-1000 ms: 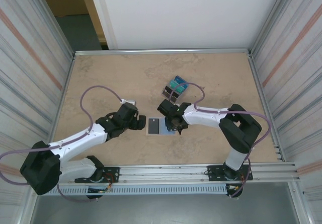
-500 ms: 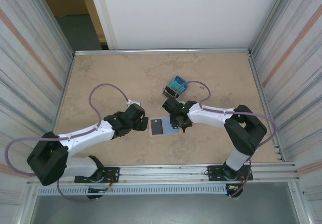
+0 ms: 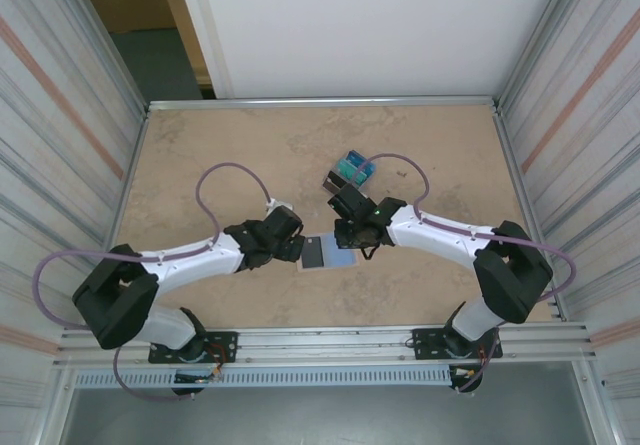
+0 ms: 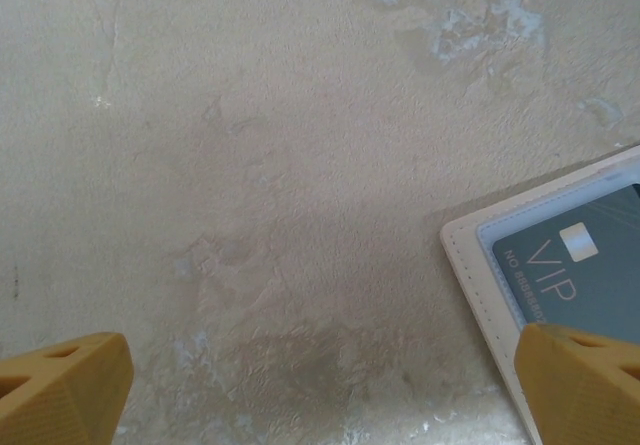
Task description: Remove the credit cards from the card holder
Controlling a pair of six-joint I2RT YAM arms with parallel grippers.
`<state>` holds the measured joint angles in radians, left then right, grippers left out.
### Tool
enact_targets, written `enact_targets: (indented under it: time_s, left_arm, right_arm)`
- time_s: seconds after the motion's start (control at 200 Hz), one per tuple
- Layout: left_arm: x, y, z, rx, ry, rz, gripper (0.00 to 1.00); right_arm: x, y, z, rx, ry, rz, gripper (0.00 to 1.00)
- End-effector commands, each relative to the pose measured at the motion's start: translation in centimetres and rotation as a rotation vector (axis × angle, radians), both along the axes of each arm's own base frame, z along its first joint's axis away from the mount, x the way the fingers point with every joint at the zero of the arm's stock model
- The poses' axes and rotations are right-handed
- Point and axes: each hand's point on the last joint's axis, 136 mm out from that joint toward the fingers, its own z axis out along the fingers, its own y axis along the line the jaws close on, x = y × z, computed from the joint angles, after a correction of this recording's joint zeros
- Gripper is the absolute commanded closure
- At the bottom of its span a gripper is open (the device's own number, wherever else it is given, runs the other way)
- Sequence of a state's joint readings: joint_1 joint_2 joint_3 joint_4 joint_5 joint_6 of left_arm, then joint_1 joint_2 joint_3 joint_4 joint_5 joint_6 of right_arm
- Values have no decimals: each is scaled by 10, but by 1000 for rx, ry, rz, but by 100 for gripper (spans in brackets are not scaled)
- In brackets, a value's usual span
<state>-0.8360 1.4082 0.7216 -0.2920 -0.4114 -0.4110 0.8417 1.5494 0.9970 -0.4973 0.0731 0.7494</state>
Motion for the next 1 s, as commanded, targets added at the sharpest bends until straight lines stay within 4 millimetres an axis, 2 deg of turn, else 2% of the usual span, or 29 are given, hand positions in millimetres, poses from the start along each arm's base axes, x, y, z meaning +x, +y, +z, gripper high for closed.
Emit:
enact_targets:
  time_s: [0.0, 0.351, 0.992]
  left_arm:
    - [4, -8, -1, -4, -3, -13, 1]
    - [-1, -11, -21, 4, 52, -22, 1]
    - [-11, 1, -41, 83, 106, -15, 1]
  right_arm:
    - [-4, 17, 4, 126, 39, 19, 80]
    - [-7, 46, -12, 236, 131, 51, 82]
    - [-12, 54, -37, 306, 234, 22, 84]
